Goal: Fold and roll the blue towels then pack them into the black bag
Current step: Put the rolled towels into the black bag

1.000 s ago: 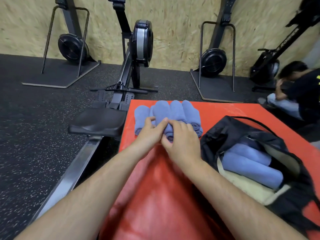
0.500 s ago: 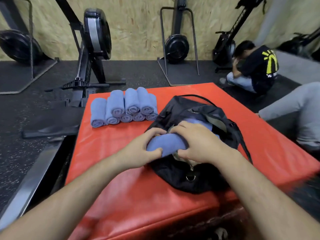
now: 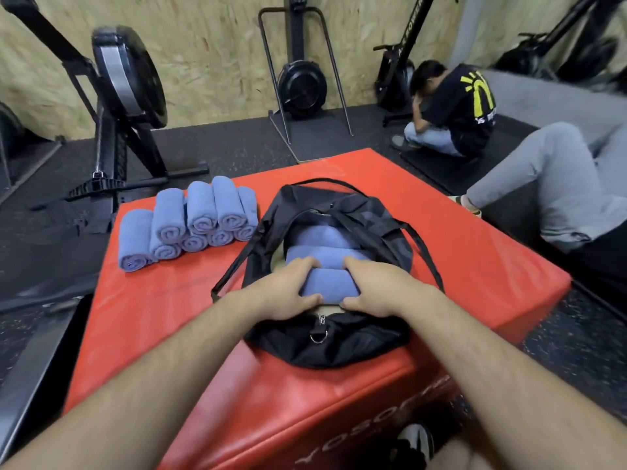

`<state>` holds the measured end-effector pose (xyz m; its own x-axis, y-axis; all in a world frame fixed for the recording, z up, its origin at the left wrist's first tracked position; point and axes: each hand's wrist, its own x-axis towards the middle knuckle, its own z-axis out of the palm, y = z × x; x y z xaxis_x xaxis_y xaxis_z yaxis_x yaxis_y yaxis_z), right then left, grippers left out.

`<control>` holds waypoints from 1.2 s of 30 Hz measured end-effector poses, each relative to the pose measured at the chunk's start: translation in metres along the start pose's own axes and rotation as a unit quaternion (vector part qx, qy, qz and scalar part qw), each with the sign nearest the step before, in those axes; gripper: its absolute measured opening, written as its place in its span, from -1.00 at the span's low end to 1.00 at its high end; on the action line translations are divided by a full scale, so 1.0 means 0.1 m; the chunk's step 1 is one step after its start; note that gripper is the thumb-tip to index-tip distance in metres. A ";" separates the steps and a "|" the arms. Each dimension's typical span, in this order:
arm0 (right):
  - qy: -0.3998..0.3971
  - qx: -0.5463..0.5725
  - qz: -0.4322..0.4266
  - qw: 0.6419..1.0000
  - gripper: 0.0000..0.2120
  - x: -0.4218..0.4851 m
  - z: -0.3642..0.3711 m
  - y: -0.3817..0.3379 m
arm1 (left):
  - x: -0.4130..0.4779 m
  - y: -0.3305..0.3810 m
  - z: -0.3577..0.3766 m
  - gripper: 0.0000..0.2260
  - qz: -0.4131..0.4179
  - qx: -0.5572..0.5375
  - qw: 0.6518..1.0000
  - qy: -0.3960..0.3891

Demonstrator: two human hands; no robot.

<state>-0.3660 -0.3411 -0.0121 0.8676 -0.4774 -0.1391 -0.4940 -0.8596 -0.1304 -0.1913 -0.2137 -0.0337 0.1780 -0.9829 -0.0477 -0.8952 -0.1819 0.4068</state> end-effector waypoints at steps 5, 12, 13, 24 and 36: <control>0.040 -0.061 -0.008 0.997 -0.49 0.08 0.13 -0.09 | 0.00 -0.13 0.17 -0.46 0.013 0.041 0.997 0.064; 0.176 -0.149 -0.008 0.973 -0.47 0.13 0.27 -0.27 | -0.04 -0.17 0.38 -0.45 0.001 0.144 0.976 0.165; 0.181 -0.141 -0.011 0.973 -0.48 0.16 0.30 -0.29 | -0.04 -0.17 0.40 -0.45 0.004 0.151 0.975 0.165; 0.185 -0.135 0.032 0.973 -0.59 0.32 0.30 -0.42 | 0.03 -0.17 0.34 -0.39 -0.042 0.088 0.988 0.121; 0.260 -0.029 -0.083 0.962 -0.57 0.30 -0.10 -1.39 | -0.79 -0.45 -0.47 -0.67 0.003 0.048 0.957 0.286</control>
<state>-0.2708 -0.2382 0.0117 0.8533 -0.3464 0.3896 -0.3555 -0.9333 -0.0512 -0.1457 -0.1266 -0.0052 0.3424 -0.8115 0.4736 -0.9257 -0.2051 0.3178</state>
